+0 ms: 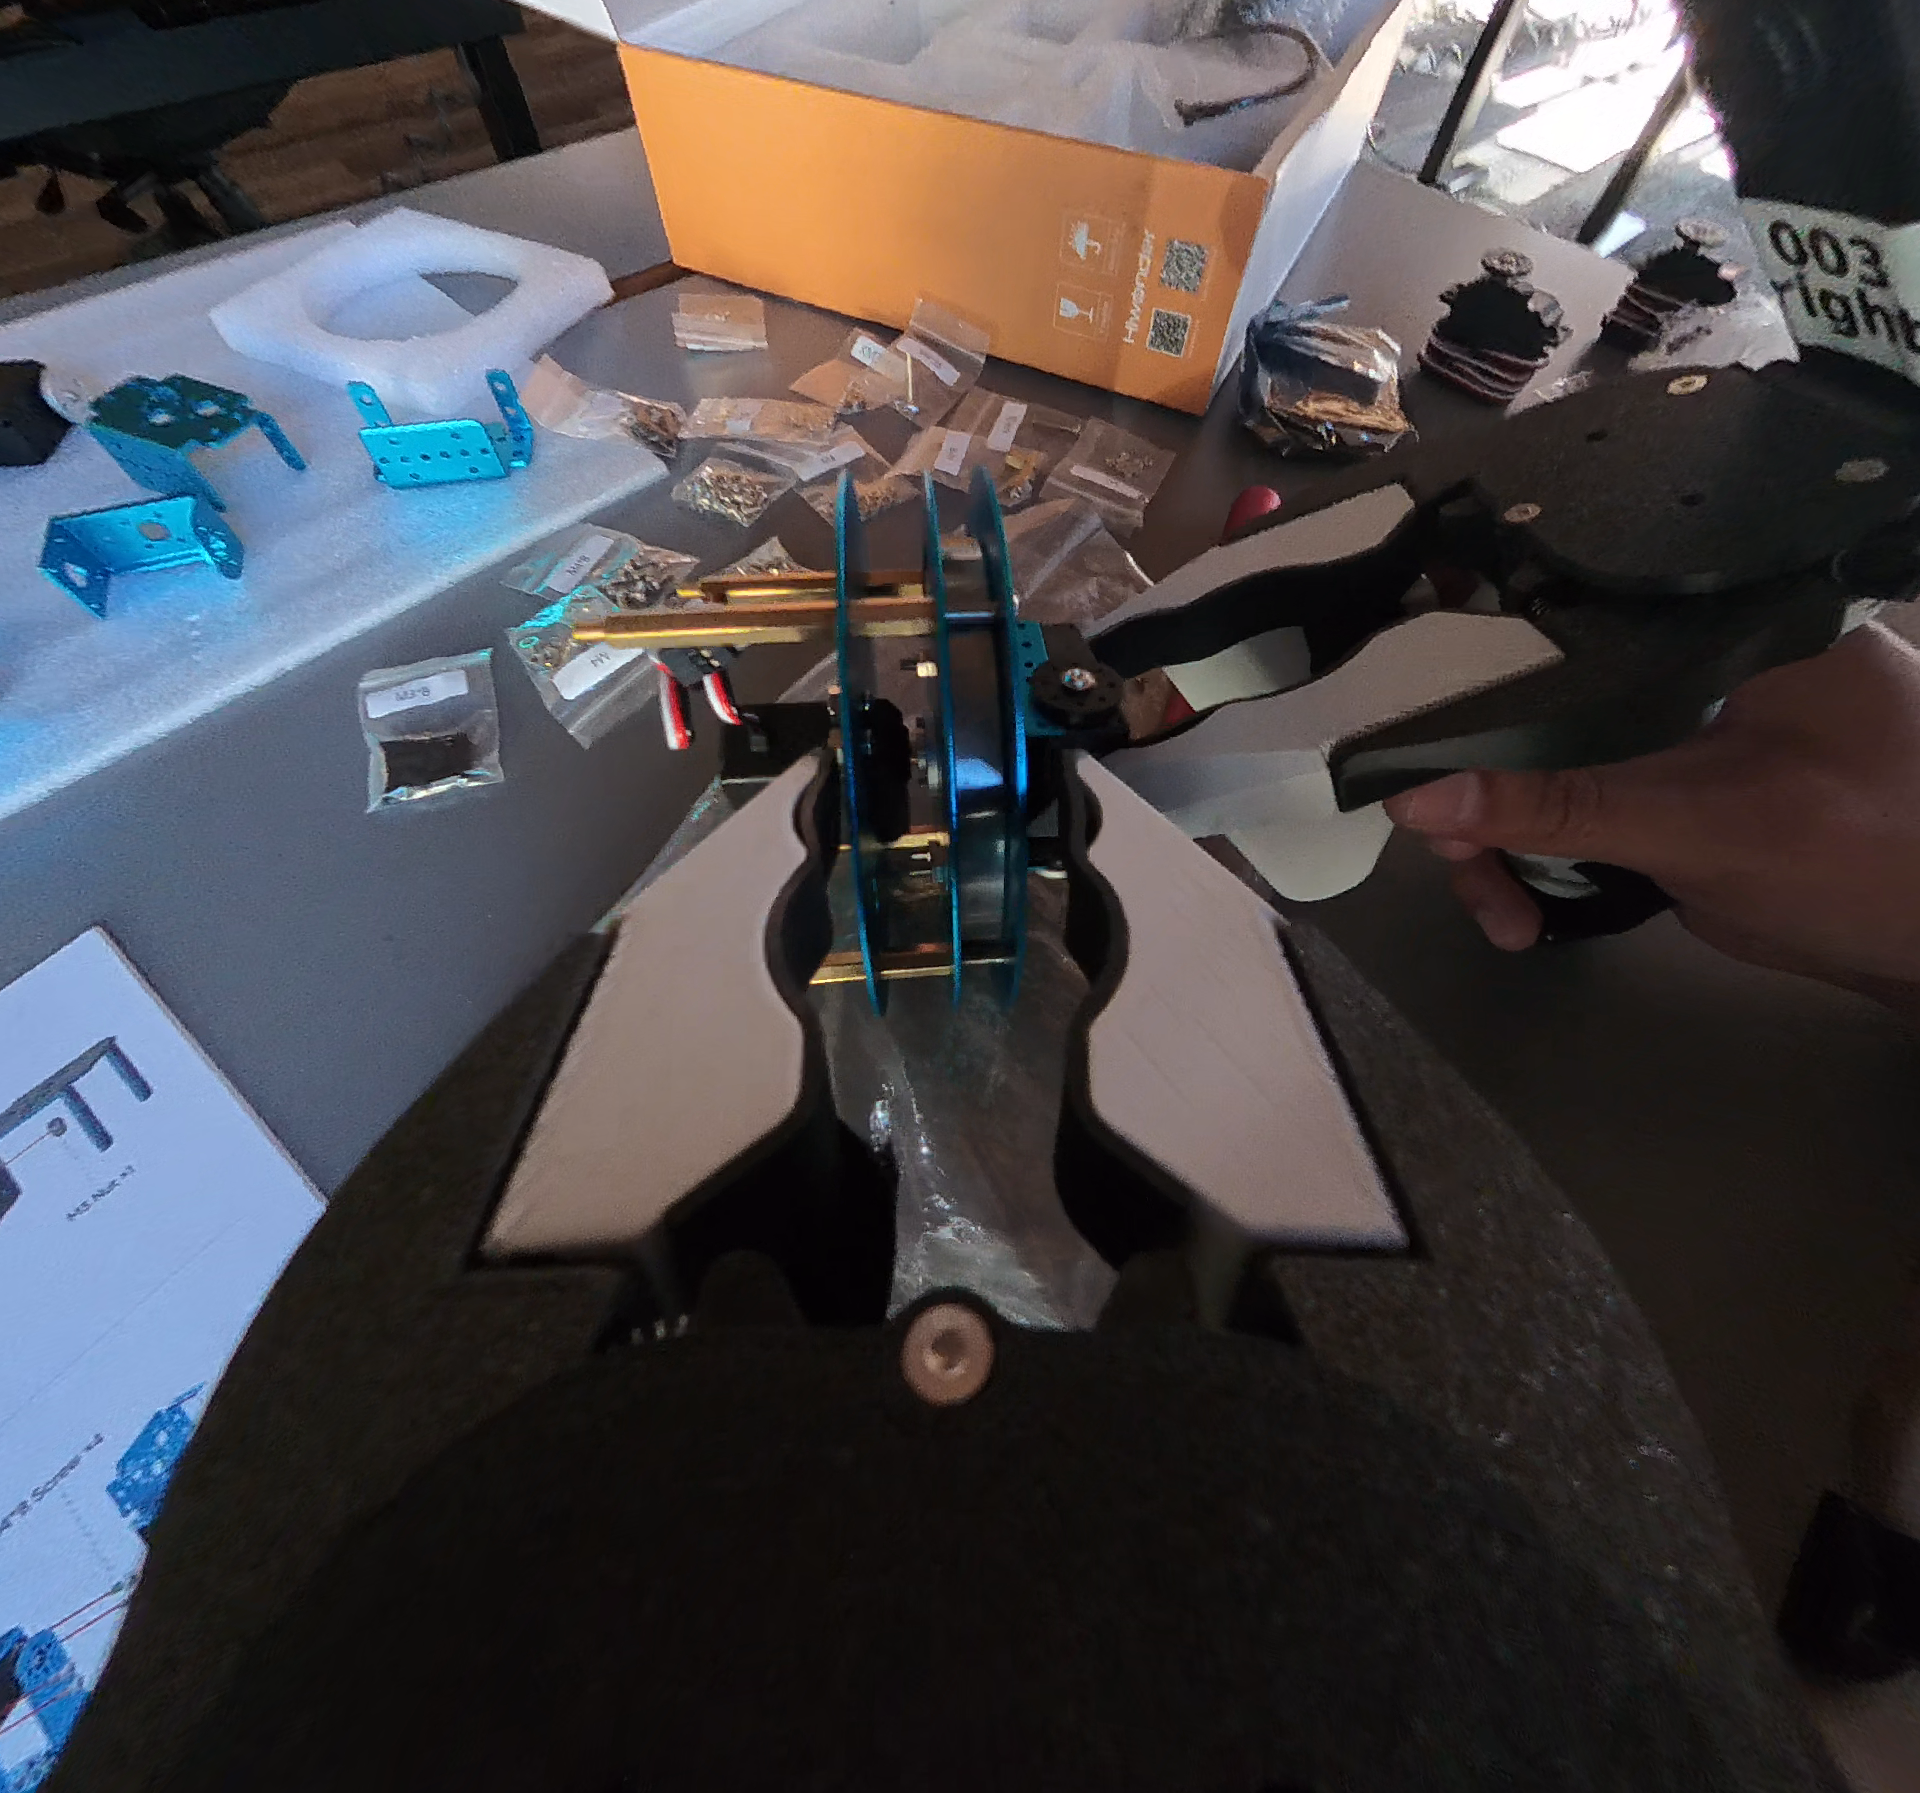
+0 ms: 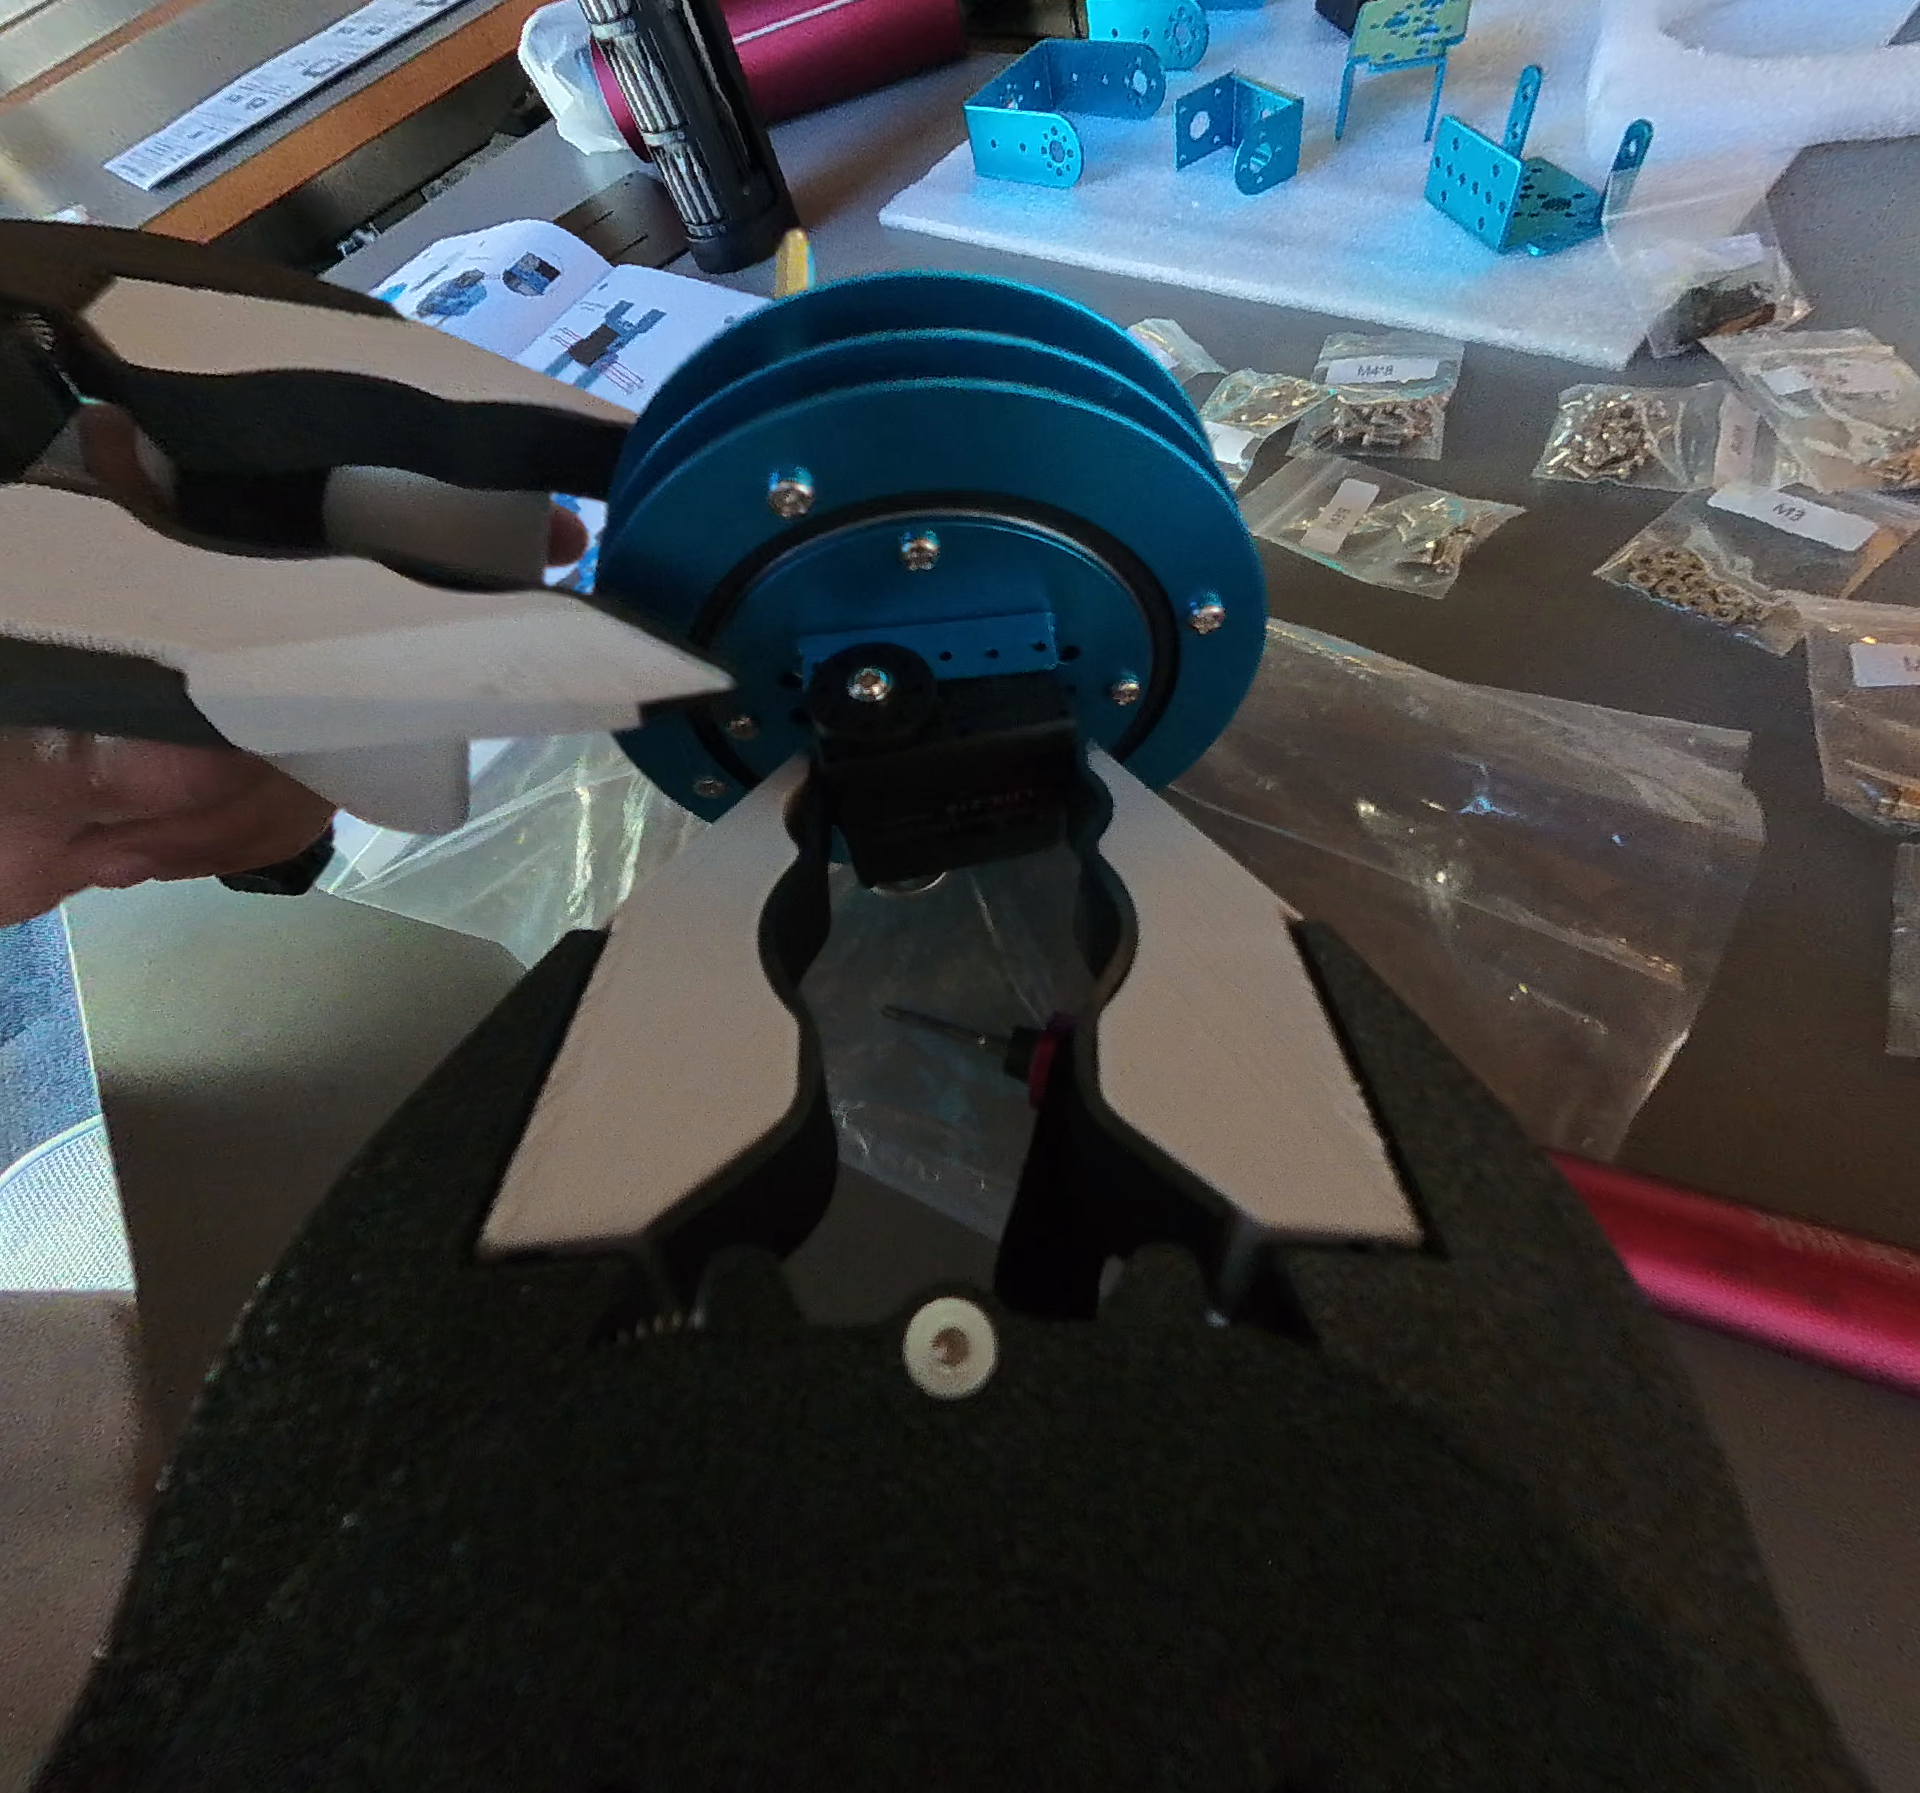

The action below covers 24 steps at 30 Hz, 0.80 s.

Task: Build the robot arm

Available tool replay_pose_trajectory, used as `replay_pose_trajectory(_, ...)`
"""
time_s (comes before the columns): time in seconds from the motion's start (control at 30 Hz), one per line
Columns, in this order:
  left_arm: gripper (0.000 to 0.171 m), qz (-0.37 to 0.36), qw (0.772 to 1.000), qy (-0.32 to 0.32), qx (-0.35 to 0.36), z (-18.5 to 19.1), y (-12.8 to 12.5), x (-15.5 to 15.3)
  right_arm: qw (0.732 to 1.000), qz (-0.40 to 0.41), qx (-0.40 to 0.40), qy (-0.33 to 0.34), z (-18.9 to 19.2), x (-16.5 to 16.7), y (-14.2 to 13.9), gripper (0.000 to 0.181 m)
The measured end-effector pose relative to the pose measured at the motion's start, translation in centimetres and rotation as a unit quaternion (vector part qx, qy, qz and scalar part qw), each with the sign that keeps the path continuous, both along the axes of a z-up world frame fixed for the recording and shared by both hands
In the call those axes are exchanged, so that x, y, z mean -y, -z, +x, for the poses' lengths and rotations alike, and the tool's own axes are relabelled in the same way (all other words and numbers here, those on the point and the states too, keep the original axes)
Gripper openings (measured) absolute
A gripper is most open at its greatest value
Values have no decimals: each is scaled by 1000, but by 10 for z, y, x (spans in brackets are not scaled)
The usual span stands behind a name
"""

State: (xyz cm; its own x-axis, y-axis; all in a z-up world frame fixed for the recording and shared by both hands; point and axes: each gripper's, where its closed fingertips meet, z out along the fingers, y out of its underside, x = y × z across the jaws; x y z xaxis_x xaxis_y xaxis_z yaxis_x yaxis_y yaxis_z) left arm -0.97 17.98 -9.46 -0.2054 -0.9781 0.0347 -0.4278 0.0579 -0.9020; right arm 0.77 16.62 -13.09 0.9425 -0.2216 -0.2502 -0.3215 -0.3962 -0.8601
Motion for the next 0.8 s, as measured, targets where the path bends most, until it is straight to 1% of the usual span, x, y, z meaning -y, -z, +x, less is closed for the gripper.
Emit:
replay_pose_trajectory(0.17, 50, 32, 998, -2, -47, 6, 6, 1, 1000, -10, 9, -3, -1, -3, 0, 44)
replay_pose_trajectory(0.27, 54, 40, 998, -5, -58, 9, 5, 1, 1000, -8, 7, 0, 0, -3, 0, 44)
replay_pose_trajectory(0.33, 54, 37, 997, -4, -64, 10, 5, 1, 1000, -6, 6, 0, 1, -2, 0, 44)
replay_pose_trajectory(0.4, 59, 26, 997, 0, -73, 7, 3, 2, 1000, -5, 3, -3, 1, -3, 0, 44)
replay_pose_trajectory(0.5, 65, -6, 997, 15, -74, 1, -7, 6, 1000, -7, 8, -5, 0, -3, 1, 44)
replay_pose_trajectory(0.57, 64, -46, 997, 21, -65, 2, -15, 10, 1000, -6, 8, -5, 0, -3, 0, 44)
replay_pose_trajectory(0.63, 65, -59, 996, 23, -68, 7, -13, 12, 1000, -6, 10, -6, 0, -3, 1, 44)
replay_pose_trajectory(0.73, 64, -43, 996, 20, -78, 14, -4, 12, 1000, -6, 14, -8, -1, -3, 0, 44)
replay_pose_trajectory(0.77, 62, -34, 996, 20, -82, 15, -1, 12, 1000, -6, 15, -9, -1, -3, 1, 44)
replay_pose_trajectory(0.8, 57, -23, 996, 19, -86, 16, 3, 12, 1000, -6, 16, -9, -1, -3, 1, 44)
